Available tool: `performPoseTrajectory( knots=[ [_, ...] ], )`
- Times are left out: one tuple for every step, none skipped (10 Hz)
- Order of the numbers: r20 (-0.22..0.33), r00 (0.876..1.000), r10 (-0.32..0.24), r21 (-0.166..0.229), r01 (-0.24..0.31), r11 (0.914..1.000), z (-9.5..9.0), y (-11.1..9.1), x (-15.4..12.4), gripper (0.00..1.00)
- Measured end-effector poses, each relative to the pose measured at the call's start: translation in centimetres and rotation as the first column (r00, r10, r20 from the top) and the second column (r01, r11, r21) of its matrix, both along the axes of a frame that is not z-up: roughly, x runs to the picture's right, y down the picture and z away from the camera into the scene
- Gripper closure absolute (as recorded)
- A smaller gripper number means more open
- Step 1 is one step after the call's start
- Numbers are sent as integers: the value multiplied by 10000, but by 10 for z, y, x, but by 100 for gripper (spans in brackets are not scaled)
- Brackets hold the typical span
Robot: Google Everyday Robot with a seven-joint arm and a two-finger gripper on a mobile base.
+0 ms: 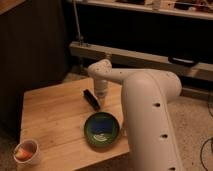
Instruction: Push the eraser across the table
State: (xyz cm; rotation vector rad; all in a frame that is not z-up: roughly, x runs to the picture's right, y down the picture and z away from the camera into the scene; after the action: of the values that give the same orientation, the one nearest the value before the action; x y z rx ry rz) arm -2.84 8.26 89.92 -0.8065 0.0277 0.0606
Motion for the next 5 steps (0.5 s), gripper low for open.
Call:
performPoseTrajectory(
  knots=[
    [41, 10000, -57, 31, 57, 10000, 2, -3, -4, 100],
    [104, 9998, -152, 69, 151, 9999, 5, -7, -10, 100],
    [152, 9996, -220, 88, 219, 9997, 8, -10, -15, 100],
    [203, 9994, -267, 123, 264, 9996, 11, -13, -19, 100],
    [281, 9990, -346, 152, 342, 9993, 15, -17, -27, 100]
  ],
)
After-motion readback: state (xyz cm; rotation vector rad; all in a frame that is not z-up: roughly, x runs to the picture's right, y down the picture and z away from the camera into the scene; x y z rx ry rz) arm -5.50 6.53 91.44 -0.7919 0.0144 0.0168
